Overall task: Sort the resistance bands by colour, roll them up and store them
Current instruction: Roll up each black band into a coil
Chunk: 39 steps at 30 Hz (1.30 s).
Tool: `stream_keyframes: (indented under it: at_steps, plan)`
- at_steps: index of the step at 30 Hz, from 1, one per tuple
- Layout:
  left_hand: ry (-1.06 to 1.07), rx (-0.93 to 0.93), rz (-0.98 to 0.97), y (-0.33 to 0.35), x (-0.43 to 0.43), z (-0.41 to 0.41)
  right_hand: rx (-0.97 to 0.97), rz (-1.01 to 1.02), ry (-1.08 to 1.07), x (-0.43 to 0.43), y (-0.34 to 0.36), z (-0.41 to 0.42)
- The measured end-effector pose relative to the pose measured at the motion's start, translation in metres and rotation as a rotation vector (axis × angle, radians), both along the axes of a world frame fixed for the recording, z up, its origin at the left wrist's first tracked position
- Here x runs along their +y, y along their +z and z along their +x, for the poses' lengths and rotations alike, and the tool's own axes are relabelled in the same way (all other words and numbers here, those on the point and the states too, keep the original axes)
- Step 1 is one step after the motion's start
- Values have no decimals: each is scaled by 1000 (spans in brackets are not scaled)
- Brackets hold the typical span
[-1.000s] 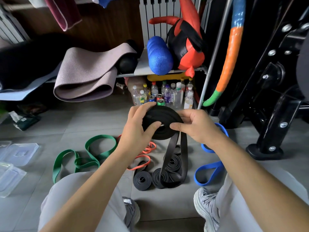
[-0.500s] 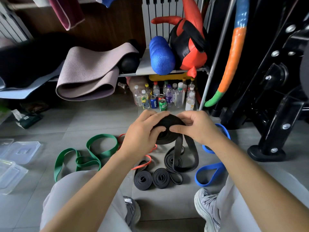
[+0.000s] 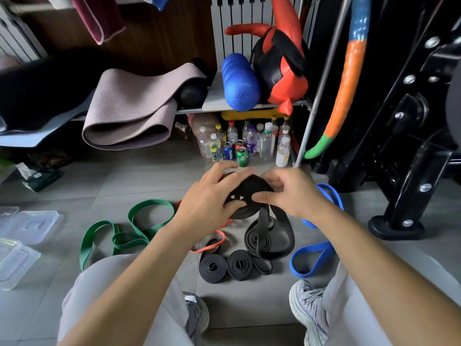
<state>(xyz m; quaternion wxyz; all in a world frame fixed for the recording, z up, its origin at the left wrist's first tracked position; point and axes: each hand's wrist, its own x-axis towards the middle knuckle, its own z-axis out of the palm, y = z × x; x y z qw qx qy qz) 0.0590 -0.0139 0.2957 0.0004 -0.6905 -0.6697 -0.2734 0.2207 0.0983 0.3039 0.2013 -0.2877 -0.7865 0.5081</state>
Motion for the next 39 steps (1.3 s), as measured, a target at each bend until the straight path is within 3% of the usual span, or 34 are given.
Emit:
stream_keyframes:
  at_steps: [2, 5, 12, 20, 24, 31, 39]
  plan:
    - [-8, 87, 2, -3, 1, 2, -12, 25, 15, -1, -2, -1]
    - [-5, 51, 53, -4, 1, 4, 7, 29, 9, 0, -1, -1]
    - [93, -525, 131, 8, 4, 12, 160, -67, -68, 3, 5, 1]
    - [104, -744, 198, 15, 3, 13, 242, -121, -107, 2, 6, 0]
    - [120, -650, 156, 12, 2, 9, 221, -75, -80, 3, 3, 0]
    - [8, -105, 7, 5, -4, 2, 97, -5, 7, -2, -2, -4]
    - [3, -31, -21, 2, -1, 2, 18, 48, 0, 0, -6, -5]
